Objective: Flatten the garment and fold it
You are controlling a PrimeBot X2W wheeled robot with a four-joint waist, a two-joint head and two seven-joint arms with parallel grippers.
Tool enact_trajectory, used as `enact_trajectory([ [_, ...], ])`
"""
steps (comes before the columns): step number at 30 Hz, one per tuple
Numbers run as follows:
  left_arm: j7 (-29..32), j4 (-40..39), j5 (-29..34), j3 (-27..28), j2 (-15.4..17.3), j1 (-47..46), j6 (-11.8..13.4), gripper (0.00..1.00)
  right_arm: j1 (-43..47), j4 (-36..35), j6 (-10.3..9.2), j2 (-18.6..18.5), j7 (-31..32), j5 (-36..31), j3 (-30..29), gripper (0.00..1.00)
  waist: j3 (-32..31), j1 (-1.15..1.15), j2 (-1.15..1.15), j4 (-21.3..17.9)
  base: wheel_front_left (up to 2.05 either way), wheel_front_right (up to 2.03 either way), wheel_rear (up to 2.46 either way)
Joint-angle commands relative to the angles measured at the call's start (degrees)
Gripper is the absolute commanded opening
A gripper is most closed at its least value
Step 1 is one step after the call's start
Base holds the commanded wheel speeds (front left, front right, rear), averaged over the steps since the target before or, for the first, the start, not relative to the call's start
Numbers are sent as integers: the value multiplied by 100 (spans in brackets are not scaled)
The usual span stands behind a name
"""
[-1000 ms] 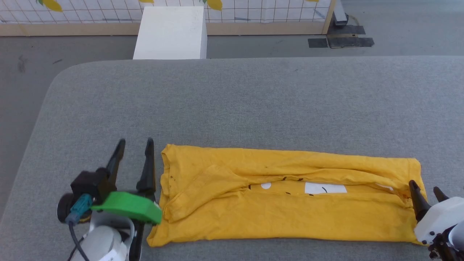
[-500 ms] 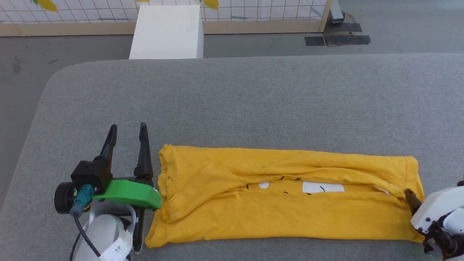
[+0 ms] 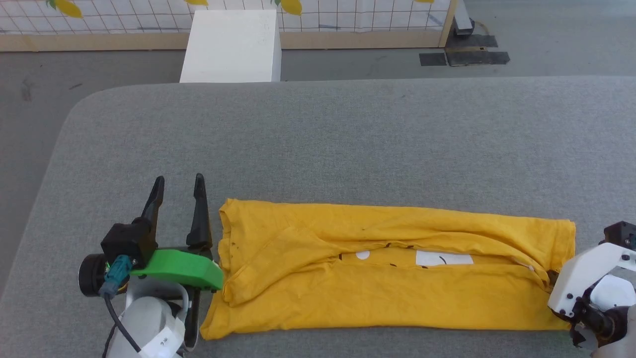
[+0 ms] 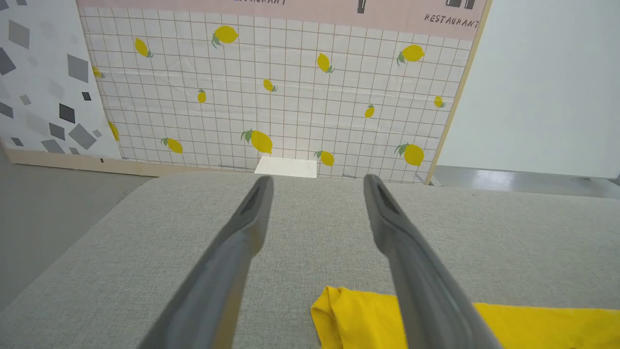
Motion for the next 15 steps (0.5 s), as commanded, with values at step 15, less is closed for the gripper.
enact_trajectory([
  [15, -27, 154, 178, 207, -163, -165, -214, 100, -125, 265, -6, -981, -1682, -1427, -1197, 0, 193, 0, 0, 89, 0, 0, 0],
])
